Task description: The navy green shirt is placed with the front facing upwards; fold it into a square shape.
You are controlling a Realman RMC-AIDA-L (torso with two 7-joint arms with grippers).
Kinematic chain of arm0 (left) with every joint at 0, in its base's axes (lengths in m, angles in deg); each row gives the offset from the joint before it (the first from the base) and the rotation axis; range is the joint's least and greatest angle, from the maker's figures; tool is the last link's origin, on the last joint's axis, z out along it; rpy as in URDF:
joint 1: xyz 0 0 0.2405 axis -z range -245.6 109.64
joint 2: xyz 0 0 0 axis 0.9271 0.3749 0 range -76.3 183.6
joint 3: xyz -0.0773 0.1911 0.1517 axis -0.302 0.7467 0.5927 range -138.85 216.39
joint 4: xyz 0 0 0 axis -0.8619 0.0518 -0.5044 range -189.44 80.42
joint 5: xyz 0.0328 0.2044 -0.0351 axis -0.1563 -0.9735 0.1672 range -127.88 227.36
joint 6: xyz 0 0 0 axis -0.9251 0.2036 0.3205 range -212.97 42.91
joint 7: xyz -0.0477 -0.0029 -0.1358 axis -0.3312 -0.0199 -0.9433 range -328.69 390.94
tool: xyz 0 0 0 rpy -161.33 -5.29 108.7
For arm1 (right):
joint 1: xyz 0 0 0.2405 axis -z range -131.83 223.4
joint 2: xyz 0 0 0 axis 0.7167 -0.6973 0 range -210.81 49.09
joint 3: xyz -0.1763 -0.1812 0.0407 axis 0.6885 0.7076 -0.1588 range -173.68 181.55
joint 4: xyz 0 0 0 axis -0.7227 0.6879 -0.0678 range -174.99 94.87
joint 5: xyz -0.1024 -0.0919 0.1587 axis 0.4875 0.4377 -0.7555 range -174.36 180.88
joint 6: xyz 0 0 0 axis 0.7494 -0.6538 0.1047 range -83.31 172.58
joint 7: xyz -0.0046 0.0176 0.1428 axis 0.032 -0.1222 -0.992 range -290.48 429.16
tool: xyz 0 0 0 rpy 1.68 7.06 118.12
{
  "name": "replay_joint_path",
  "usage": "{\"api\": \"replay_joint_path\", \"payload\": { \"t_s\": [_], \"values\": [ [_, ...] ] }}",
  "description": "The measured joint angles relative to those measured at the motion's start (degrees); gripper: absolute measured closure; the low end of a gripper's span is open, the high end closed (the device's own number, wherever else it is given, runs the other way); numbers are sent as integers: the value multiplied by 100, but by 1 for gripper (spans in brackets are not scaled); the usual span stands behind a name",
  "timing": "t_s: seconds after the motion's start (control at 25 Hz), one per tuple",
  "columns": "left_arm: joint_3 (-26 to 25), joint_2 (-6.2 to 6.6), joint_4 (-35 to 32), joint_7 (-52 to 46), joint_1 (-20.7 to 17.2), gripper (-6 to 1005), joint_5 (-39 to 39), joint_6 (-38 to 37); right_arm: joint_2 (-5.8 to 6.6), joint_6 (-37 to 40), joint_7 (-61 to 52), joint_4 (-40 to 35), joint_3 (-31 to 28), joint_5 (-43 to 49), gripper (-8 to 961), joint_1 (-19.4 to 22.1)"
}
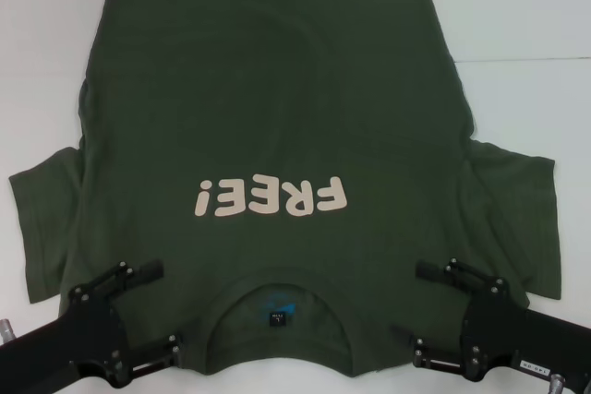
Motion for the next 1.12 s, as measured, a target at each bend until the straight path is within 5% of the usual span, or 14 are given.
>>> {"api": "replay_joint_path", "payload": {
  "t_s": [0.64, 0.96, 1.12],
  "values": [
    [-125, 3, -13, -303, 1, 112, 29, -46, 2, 8, -13, -2, -19, -21, 26, 22],
    [-439, 241, -540, -3133, 381, 112, 26, -252, 10, 29, -33, -2, -38, -36, 26, 45],
    [-445, 489, -903, -4876, 741, 112, -110, -193, 12, 33, -101, -1, -39, -35, 26, 46]
  ]
}}
